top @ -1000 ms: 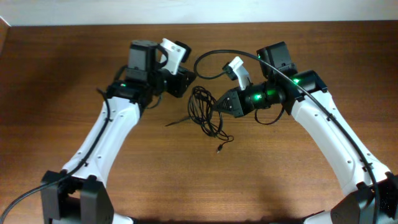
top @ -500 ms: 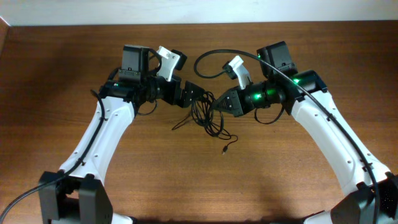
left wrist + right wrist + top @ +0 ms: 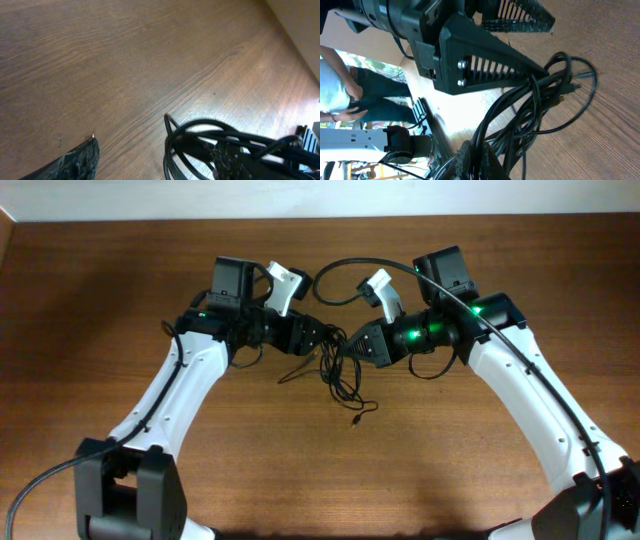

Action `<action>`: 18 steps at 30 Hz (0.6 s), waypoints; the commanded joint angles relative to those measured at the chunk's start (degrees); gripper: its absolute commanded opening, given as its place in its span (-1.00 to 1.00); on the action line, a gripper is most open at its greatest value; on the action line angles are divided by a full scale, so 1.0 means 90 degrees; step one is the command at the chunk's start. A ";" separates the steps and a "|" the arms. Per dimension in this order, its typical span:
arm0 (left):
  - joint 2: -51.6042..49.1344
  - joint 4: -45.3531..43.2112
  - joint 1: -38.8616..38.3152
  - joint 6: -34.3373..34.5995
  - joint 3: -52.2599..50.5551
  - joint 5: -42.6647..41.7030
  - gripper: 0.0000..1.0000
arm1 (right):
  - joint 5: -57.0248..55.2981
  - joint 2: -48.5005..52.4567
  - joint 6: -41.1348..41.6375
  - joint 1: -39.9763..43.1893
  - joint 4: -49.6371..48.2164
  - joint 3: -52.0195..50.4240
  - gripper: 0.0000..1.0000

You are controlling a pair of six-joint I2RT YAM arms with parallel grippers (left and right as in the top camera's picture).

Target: Untangle cables

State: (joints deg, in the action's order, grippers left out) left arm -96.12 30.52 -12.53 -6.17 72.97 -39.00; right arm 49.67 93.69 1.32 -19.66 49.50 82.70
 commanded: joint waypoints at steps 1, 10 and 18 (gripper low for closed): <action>-0.0046 -0.0024 -0.0199 0.0019 -0.0085 -0.0102 0.45 | 0.0318 -0.0204 -0.0049 -0.0058 -0.0087 0.0087 -0.92; -0.0049 -0.0197 -0.0223 0.0015 -0.0087 -0.0138 0.08 | 0.1574 -0.0204 -0.0338 -0.0058 -0.0704 0.0087 -0.92; -0.0236 -0.0505 -0.0228 0.0342 -0.0092 0.0510 -1.00 | 0.2365 -0.0204 -0.0342 -0.0053 -0.0891 0.0087 -0.92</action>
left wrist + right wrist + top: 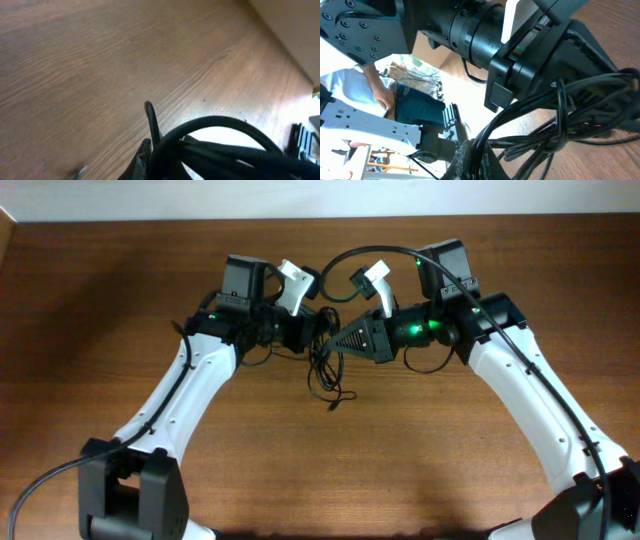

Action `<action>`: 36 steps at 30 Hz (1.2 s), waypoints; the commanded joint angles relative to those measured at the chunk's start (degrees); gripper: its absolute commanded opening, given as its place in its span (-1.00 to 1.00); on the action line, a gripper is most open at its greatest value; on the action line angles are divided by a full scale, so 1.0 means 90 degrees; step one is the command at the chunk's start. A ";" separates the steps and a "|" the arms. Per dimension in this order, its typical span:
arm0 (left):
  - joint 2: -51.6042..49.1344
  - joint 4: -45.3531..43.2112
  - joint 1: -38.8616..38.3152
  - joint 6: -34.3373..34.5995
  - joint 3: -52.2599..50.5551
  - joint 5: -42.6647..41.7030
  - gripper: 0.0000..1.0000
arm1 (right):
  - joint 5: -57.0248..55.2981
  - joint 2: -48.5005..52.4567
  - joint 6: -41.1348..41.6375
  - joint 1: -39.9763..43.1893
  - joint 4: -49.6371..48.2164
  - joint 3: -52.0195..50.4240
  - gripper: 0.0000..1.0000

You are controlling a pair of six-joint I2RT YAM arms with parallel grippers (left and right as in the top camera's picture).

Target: Untangle cables

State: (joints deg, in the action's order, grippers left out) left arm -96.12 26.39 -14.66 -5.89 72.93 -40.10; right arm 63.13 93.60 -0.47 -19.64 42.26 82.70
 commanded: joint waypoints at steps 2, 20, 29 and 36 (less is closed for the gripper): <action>-0.0364 0.0029 0.0029 0.1100 -0.0087 0.1894 -1.00 | 0.1027 -0.0194 -0.0204 -0.0005 -0.0197 0.0087 -0.92; -0.0452 0.0726 0.0481 0.2793 -0.0090 0.2161 -1.00 | -0.1256 -0.0192 -0.0061 0.1251 0.0925 0.0087 -0.20; -0.0430 0.0818 0.0483 0.2652 -0.0087 0.1523 -1.00 | -0.1256 -0.0192 -0.0063 0.1183 0.1700 0.0087 0.04; 0.0206 0.0884 0.0542 0.3687 -0.0087 0.2458 -1.00 | -0.0634 -0.0197 -0.0066 0.1183 0.2484 0.0087 0.17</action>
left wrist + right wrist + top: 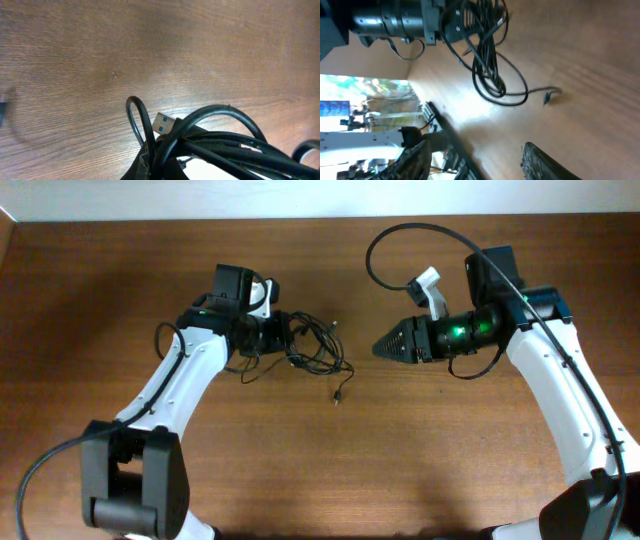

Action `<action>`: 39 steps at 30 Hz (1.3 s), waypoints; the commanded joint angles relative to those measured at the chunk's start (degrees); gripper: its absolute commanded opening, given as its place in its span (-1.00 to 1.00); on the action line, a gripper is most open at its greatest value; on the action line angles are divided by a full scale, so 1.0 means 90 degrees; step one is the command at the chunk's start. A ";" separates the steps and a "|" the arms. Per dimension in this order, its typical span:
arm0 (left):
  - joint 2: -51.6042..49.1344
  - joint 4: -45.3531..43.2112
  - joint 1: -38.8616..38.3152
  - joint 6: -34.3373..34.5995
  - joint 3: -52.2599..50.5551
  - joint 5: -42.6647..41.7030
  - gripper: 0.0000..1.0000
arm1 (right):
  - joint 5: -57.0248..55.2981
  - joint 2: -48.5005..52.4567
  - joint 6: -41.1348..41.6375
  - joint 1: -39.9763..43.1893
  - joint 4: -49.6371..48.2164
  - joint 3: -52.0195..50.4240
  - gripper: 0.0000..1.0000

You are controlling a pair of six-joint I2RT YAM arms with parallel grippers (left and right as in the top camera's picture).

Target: Untangle cables

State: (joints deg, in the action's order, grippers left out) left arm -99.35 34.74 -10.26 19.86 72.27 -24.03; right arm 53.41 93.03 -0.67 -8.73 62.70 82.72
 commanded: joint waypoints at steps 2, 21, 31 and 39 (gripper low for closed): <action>0.0690 -0.0046 0.0138 0.1399 -0.0015 0.0993 -1.00 | 0.0520 -0.0177 -0.0109 -0.0032 0.0498 0.0085 0.16; 0.0721 -0.0168 0.0272 0.3483 -0.0015 0.0556 -1.00 | -0.2239 -0.0753 0.1797 -0.1588 -0.0447 0.0085 0.88; 0.0721 -0.0165 0.0272 0.3478 -0.0015 -0.0296 -0.88 | -0.2234 0.0019 0.2766 -0.1617 -0.1586 0.0085 1.00; 0.0721 -0.0168 0.0272 0.3480 -0.0015 -0.0427 -0.97 | -0.2574 0.0041 0.2771 -0.1659 -0.1688 0.0085 0.08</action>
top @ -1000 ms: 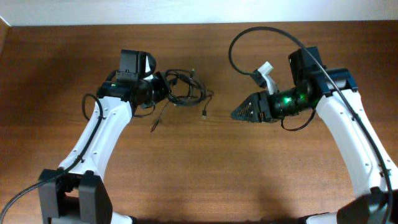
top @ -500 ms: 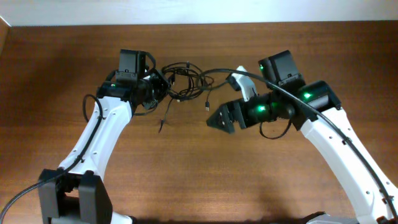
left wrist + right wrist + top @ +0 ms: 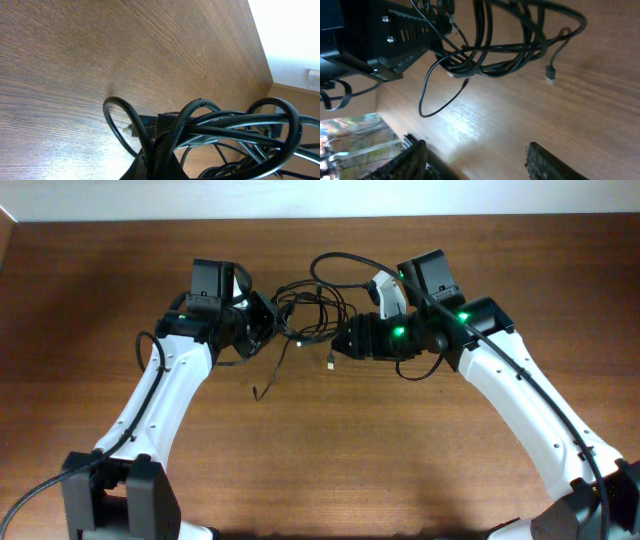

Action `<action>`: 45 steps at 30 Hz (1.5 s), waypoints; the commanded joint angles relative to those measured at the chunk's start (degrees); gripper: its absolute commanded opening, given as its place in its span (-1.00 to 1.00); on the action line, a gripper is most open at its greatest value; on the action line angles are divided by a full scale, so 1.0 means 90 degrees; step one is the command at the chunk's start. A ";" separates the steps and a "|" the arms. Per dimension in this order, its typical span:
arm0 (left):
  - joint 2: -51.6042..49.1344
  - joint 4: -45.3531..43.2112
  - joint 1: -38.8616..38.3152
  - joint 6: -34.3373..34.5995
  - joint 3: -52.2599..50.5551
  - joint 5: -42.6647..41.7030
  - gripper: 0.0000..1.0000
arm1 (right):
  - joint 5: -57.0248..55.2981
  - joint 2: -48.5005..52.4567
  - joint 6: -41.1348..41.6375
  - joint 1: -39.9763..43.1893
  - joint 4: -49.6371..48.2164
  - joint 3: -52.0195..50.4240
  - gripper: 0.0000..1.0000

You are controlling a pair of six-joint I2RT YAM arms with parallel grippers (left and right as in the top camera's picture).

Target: Untangle cables

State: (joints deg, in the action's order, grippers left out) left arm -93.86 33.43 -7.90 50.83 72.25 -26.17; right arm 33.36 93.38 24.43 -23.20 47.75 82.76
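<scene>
A tangle of black cables (image 3: 305,308) hangs between the two arms at the back middle of the wooden table (image 3: 400,470). My left gripper (image 3: 270,320) is shut on the bundle, and several strands (image 3: 225,125) loop out of its jaws (image 3: 160,167). A small plug (image 3: 330,363) and a thin loose end (image 3: 262,388) dangle from it. My right gripper (image 3: 338,345) stands open just to the right of the tangle, with nothing between its fingers (image 3: 545,160). In the right wrist view the bundle (image 3: 495,50) lies ahead, with the plug (image 3: 550,74) hanging to the right.
The right arm's own black cable (image 3: 350,265) arcs over the tangle at the back. The table's far edge and a white wall (image 3: 320,198) lie close behind both grippers.
My left gripper has carried the bundle from left of centre up toward the back middle. The right gripper, open far out to the right before, now sits right beside the tangle, still open.
At first my right gripper was shut on the tangle at the table's middle, with the left gripper open against it. Then both were shut on it. Then the right one had let go and stood open off to the right. Now it is back at the left-held bundle.
</scene>
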 commanded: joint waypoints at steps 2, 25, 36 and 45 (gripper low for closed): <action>0.0112 -0.0017 0.0010 0.0039 -0.0012 -0.0192 -1.00 | -0.0357 0.0002 0.0061 -0.0051 -0.0029 0.0080 -0.10; 0.0112 -0.1066 -0.0355 -0.1919 -0.0012 -0.0529 -1.00 | -0.0976 0.0588 0.2866 -0.0379 -0.1132 0.0080 -0.21; 0.0112 -0.1285 -0.0301 -0.0913 -0.0012 -0.1056 -1.00 | -0.1392 0.0636 0.2817 -0.0379 -0.0911 0.0080 0.07; 0.0109 -0.1226 0.0194 -0.0508 -0.0012 -0.1634 -1.00 | -0.2263 0.0454 0.2147 -0.0032 -0.0172 0.0080 0.47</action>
State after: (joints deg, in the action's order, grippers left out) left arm -93.86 21.85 -8.84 44.69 72.10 -40.71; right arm 16.12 98.85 47.81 -25.96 42.92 82.94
